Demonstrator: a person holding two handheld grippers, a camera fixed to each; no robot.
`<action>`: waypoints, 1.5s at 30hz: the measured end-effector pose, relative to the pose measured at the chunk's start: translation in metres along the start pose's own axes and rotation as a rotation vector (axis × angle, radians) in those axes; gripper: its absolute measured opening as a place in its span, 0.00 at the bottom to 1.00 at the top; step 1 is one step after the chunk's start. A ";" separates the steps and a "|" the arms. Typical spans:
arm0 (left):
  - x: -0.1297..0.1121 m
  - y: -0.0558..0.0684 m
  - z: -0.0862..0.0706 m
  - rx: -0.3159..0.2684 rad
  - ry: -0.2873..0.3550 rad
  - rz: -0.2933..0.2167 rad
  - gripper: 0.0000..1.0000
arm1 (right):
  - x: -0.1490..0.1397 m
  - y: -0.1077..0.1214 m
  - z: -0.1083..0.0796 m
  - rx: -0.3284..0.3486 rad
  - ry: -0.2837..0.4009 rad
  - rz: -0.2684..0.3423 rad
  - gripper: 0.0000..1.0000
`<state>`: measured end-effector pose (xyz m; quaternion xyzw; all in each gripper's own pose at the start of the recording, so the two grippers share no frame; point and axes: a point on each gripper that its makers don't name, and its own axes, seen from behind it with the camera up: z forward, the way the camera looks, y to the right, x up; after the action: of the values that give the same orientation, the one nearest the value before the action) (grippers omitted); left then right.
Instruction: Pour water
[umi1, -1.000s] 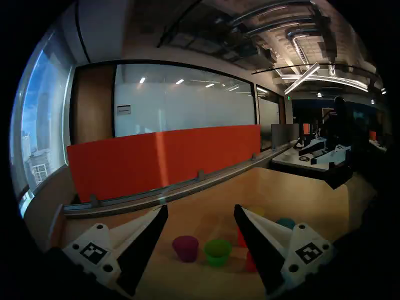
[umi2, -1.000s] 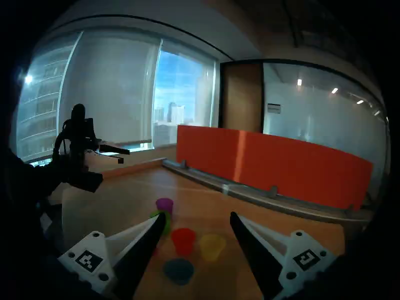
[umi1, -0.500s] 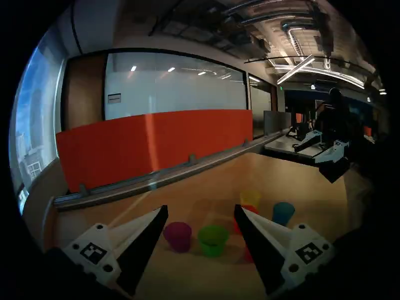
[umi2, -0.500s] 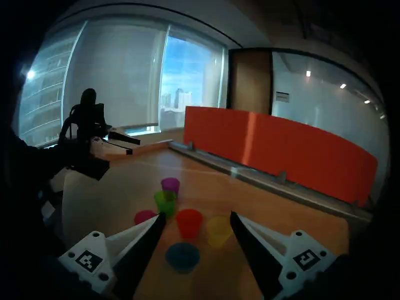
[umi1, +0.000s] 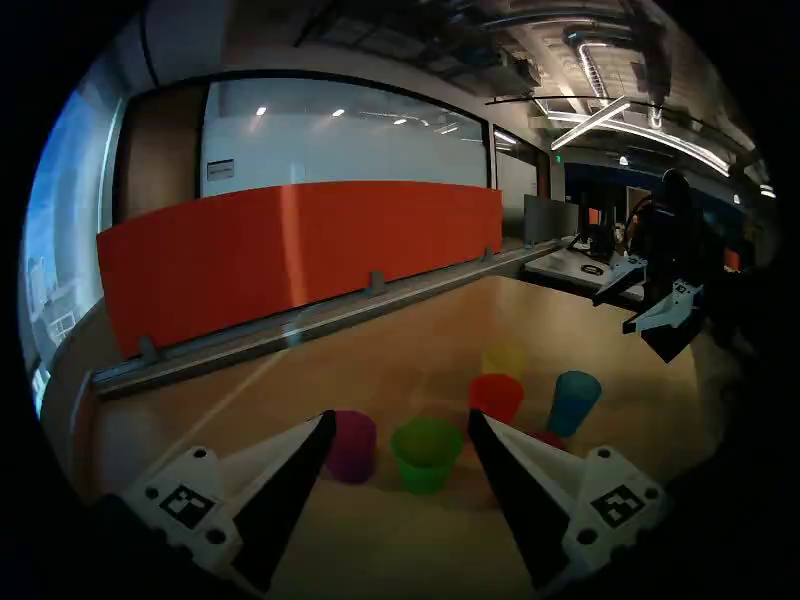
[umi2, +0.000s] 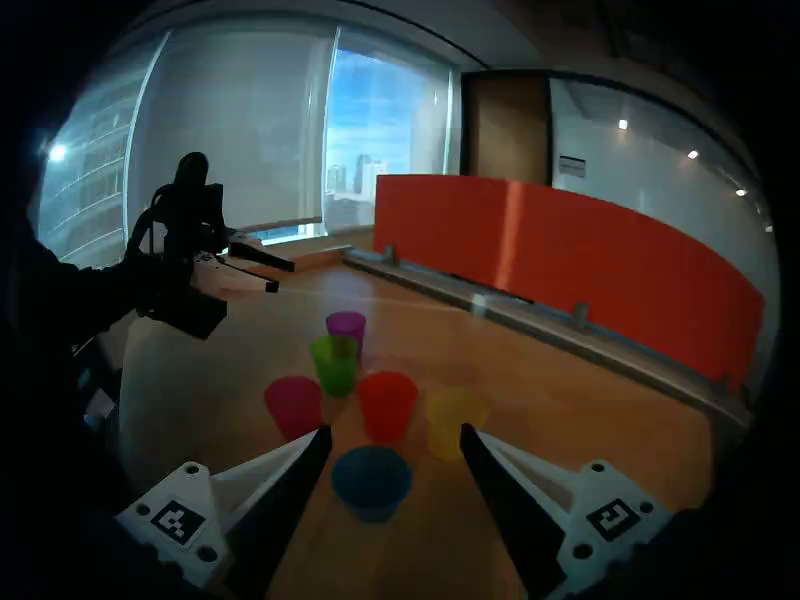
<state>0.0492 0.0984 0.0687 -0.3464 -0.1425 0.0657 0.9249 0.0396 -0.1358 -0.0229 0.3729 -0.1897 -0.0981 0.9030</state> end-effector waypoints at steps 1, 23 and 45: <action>-0.004 0.000 0.002 -0.001 -0.007 -0.002 0.98 | -0.005 -0.001 0.002 0.004 -0.007 0.002 0.99; -0.068 0.006 0.037 -0.041 -0.124 -0.021 0.98 | -0.085 -0.014 0.025 0.037 -0.134 -0.001 1.00; -0.102 0.023 0.080 -0.108 -0.234 0.019 0.98 | -0.107 -0.017 0.046 0.061 -0.174 0.002 1.00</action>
<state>-0.0726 0.1431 0.0891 -0.3869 -0.2495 0.1066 0.8813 -0.0773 -0.1435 -0.0337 0.3900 -0.2708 -0.1236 0.8714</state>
